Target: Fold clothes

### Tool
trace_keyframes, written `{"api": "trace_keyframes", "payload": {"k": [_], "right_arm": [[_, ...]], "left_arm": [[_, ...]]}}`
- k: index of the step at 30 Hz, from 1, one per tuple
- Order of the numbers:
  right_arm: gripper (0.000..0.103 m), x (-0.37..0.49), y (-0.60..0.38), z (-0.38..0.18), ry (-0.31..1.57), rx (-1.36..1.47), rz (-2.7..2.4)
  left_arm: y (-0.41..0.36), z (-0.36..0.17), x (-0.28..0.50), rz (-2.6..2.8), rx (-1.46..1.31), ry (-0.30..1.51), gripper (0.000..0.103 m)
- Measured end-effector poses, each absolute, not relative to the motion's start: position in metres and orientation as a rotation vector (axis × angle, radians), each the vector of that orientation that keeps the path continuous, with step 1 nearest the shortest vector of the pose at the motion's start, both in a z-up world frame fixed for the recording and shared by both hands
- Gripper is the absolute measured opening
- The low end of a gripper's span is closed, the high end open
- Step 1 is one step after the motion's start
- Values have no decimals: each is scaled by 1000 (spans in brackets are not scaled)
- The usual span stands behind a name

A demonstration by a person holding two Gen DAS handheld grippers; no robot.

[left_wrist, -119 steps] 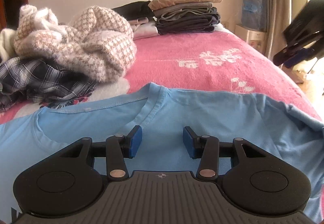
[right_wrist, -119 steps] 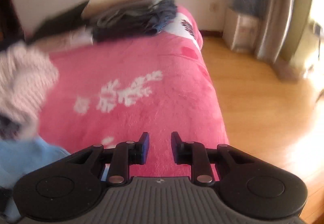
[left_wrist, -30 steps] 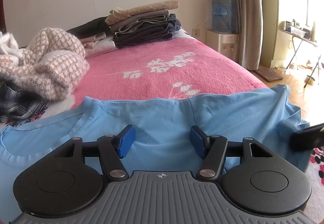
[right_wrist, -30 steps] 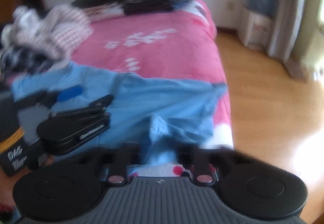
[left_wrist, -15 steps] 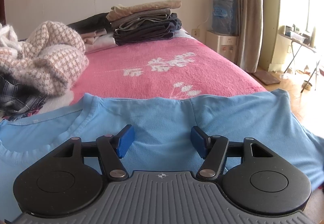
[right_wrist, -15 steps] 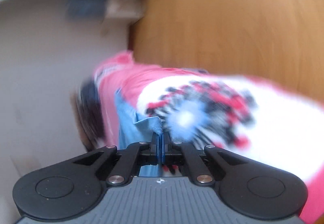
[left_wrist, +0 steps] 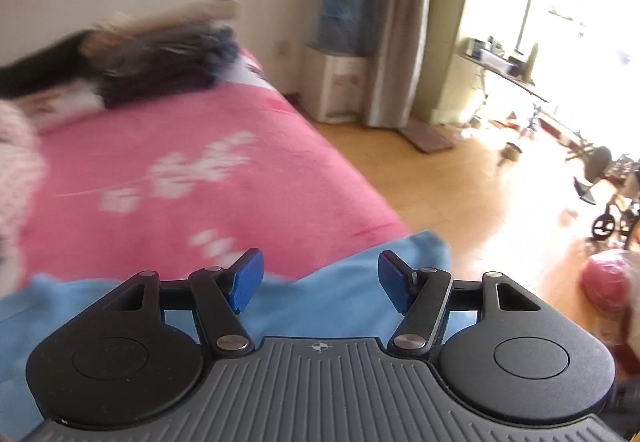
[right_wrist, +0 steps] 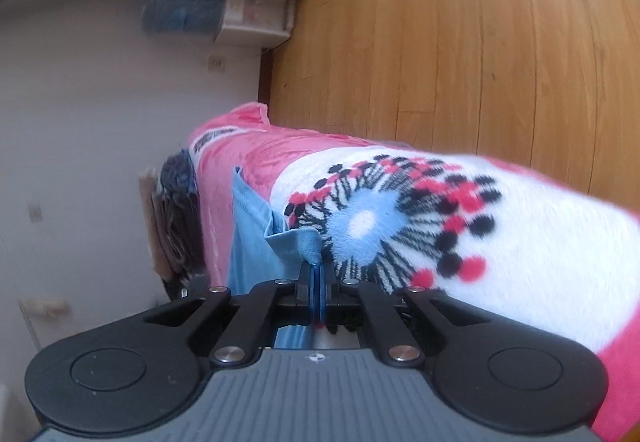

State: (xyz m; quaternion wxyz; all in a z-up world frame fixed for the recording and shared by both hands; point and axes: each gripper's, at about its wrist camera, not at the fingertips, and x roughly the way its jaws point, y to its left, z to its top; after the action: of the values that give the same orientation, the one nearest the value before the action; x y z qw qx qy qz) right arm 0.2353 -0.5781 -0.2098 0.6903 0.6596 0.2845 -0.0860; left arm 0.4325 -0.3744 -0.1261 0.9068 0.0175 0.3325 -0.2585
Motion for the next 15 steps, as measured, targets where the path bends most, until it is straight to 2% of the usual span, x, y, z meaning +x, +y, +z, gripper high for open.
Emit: {"api": "trace_keyframes", "payload": {"k": [8, 10, 13, 14, 15], "right_arm": [[2, 239, -574, -201, 659, 1361, -168], [2, 238, -572, -198, 660, 1329, -169], [2, 238, -568, -192, 661, 1264, -175], [2, 238, -567, -189, 661, 1242, -179], [2, 240, -564, -186, 661, 1211, -181]], "left_arm": [[-421, -132, 435, -649, 80, 720, 61], [-430, -139, 437, -638, 109, 744, 50], [-437, -150, 440, -596, 146, 755, 21], [-436, -151, 441, -581, 146, 755, 4], [-435, -153, 442, -566, 145, 754, 1]]}}
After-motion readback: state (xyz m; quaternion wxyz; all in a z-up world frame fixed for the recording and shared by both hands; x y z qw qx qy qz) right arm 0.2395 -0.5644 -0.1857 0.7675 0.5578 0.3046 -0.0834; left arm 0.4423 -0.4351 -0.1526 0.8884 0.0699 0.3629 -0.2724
